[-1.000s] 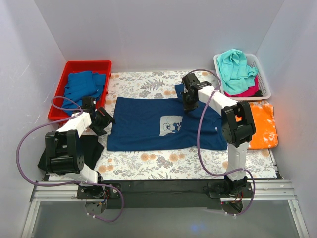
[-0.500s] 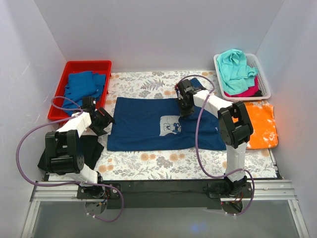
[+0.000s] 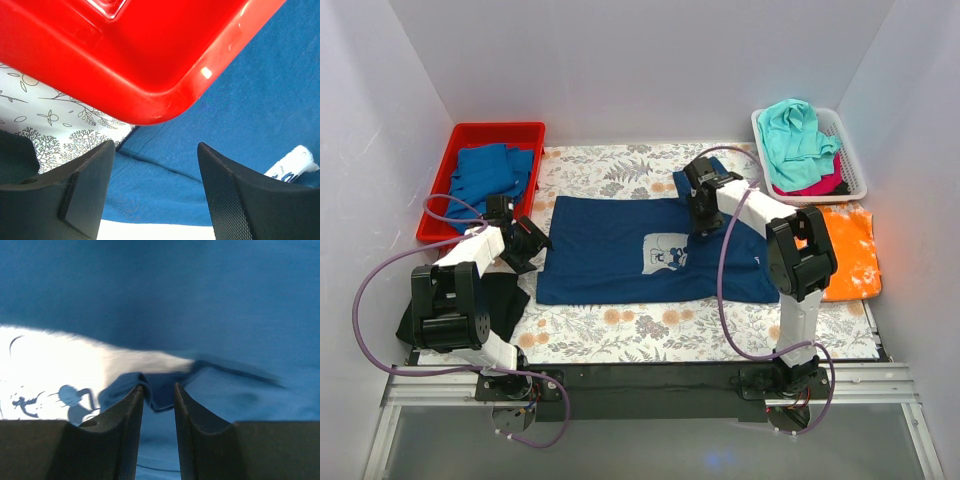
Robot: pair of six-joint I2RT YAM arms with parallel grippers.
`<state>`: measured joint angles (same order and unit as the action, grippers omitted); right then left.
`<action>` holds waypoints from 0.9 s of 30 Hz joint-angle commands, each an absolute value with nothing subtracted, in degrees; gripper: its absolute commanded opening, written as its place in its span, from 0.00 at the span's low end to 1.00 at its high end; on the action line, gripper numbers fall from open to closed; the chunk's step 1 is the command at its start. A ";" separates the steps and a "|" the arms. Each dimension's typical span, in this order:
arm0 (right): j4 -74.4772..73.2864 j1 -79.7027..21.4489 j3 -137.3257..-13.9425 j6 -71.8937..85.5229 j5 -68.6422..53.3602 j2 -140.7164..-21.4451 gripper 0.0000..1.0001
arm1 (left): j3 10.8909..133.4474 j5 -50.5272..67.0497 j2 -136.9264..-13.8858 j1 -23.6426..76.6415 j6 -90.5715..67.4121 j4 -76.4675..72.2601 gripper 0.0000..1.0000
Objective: Fold and stack the t-shirts
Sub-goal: Fold the flattened tshirt in 1/3 of the way
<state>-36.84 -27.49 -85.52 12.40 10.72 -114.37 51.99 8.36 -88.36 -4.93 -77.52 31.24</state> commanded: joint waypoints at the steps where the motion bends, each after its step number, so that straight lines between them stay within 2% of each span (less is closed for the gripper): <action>1: -37.09 -24.53 -89.03 14.33 17.57 -109.95 0.37 | 51.42 8.17 -86.04 -5.10 -76.90 31.03 0.65; 11: -37.44 -11.08 -91.40 15.38 8.53 -112.94 0.35 | 52.21 9.75 -85.87 -5.10 -76.11 30.41 0.65; 27: -37.71 -10.81 -86.93 14.77 1.93 -115.05 0.33 | 51.94 11.95 -86.05 -5.10 -75.15 29.62 0.65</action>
